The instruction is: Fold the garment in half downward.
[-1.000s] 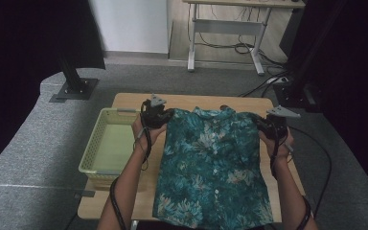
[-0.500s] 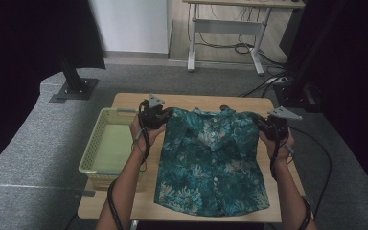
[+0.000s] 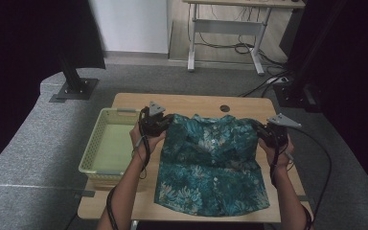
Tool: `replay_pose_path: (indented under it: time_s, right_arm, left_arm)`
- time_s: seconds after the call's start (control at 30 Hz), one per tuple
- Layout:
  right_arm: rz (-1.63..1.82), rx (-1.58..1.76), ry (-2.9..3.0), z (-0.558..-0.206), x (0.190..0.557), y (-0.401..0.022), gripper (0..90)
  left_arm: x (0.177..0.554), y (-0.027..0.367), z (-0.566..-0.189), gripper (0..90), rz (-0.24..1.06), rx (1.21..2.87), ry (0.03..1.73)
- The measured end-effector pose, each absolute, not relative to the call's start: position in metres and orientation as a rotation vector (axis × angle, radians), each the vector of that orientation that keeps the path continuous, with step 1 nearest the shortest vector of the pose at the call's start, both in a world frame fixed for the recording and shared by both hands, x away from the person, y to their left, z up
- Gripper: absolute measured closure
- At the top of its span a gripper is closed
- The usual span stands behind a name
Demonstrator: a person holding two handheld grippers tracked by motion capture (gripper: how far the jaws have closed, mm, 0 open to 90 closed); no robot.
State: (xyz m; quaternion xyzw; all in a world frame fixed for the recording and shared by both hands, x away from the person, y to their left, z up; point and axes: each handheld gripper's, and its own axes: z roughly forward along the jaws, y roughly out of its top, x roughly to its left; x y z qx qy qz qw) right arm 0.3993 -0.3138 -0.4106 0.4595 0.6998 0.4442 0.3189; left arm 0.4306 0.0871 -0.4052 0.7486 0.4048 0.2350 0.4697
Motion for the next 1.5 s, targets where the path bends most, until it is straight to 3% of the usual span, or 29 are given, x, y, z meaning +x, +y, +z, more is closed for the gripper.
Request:
replay_pose_path:
  time_s: [1.5]
  right_arm:
    - [1.160,1.209,1.902,-0.465,0.335,-0.323,86.0]
  left_arm:
    - [0.351,0.087,-0.455,88.4,0.537,1.839,0.937]
